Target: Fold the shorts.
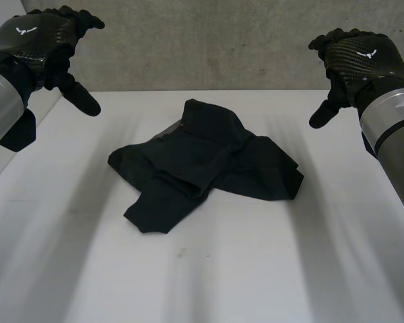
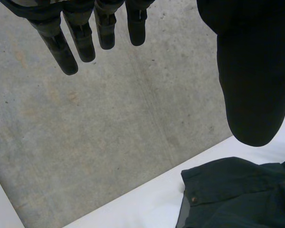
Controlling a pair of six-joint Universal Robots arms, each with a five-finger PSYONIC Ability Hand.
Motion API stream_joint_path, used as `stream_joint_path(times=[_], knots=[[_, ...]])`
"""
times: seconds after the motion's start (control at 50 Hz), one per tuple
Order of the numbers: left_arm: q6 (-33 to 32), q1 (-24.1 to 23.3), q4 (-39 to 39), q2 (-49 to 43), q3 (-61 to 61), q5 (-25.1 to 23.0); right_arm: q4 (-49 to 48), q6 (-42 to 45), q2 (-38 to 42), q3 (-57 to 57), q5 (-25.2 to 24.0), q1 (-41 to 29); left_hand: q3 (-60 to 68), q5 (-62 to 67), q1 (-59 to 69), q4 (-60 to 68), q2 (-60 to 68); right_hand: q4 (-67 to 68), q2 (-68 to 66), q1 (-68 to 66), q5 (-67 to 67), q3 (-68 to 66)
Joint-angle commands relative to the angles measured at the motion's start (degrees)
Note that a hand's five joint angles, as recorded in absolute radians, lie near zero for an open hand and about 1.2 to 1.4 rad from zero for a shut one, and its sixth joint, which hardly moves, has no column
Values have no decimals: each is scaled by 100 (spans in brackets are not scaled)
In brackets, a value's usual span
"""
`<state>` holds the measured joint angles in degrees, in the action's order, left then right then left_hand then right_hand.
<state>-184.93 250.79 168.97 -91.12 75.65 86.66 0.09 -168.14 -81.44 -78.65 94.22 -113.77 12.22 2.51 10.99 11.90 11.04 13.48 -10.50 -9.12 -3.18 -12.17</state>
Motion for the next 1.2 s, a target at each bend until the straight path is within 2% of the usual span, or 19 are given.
stream_joint_path(times=[0.02,0.1,0.18,0.2,0.28,0.42,0.5,0.82,0.84,0.9,0.92,0.98,1.12,1.2], knots=[[-8,-13,5,-90,2,0,0,18,41,16,-44,4,-151,-179,-27,-119,-32,-348,50,-88,318,217],[-34,-4,57,-380,11,0,88,202,85,16,-289,13,-67,-95,57,-35,52,-348,50,-88,318,217],[-279,-4,198,-872,2,-9,184,781,225,-27,-807,13,1,-28,125,33,120,-348,50,-88,318,217],[-515,-4,337,-1099,-15,-9,254,1035,330,-45,-1017,13,18,-11,141,50,136,-348,50,-88,318,217],[-1166,-4,733,-1750,-59,-9,369,1310,541,-98,-1326,13,102,73,226,134,221,-348,50,-88,318,217],[-2378,110,1234,-2909,-182,-70,334,1327,787,-422,-1476,83,152,124,276,184,271,-348,50,-88,318,217],[-2714,137,1393,-3490,-366,-79,308,1327,840,-572,-1485,92,236,207,359,268,354,-348,50,-88,318,217],[-2785,260,1446,-4801,-1448,-281,123,1336,1254,-739,-1468,92,1346,1317,1470,1378,1465,-348,50,-88,318,217],[-2794,260,1437,-4836,-1483,-281,115,1336,1254,-748,-1468,92,1530,1501,1654,1562,1648,-348,50,-88,318,217],[-2785,251,1446,-4898,-1545,-290,71,1345,1280,-766,-1468,92,3308,3280,3432,3340,3427,-348,50,-88,318,217],[-2776,260,1472,-4907,-1562,-281,70,1362,1289,-774,-1459,92,4980,4951,5104,5012,5099,-348,50,-88,318,217],[-2768,260,1525,-4915,-1624,-273,62,1362,1298,-783,-1459,92,6773,6744,6897,6805,6892,-348,50,-88,318,217],[-2820,277,1841,-5003,-1834,-150,62,1371,1324,-783,-1441,92,6778,6749,6901,6810,6896,-348,50,-88,318,217],[-2838,522,2105,-4942,-2037,289,70,1362,1315,-783,-1441,101,6778,6749,6901,6810,6896,-348,50,-88,318,217]])
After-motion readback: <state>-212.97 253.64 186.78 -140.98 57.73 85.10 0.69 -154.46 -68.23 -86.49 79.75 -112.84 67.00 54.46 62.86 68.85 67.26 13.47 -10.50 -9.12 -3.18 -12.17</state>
